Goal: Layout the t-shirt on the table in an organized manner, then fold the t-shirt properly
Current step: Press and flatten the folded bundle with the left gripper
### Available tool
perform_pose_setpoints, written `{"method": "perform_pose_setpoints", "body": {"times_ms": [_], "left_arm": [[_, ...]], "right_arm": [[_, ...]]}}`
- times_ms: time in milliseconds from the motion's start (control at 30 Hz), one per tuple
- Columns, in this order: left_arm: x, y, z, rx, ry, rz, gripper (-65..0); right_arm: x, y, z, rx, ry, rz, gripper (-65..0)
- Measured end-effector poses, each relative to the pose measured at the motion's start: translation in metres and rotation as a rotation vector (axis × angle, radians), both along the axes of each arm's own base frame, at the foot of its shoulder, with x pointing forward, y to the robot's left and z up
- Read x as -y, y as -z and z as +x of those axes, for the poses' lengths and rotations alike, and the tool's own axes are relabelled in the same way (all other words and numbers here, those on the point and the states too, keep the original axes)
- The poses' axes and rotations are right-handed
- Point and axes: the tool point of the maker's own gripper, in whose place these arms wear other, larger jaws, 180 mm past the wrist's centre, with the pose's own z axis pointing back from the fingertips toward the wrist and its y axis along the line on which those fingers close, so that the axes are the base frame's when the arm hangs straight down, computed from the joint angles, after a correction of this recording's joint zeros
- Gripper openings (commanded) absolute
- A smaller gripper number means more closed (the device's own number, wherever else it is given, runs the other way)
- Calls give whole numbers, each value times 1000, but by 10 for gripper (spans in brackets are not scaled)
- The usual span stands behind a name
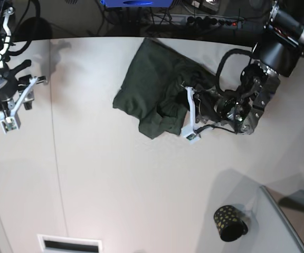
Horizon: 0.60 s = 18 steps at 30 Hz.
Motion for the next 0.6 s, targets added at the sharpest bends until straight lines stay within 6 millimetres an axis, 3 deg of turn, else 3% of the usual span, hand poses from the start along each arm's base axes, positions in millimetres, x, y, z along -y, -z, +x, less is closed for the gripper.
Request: {"method": "perform_pose_setpoints", "body": {"times_ms": [167, 300, 500, 600], "left_arm": [[13, 6, 2, 75, 361, 209, -650], [38, 13, 11, 218, 657, 408, -650], [81, 20, 45, 430, 843, 667, -650], [88, 23, 43, 391, 947, 727, -650]], "right_arm": [[0, 1, 0, -2, 1, 2, -405], [-3, 3, -2, -2, 19, 19, -405], [-4, 2, 0, 4, 18, 23, -405], [-4, 2, 0, 4, 22, 24, -405]]}}
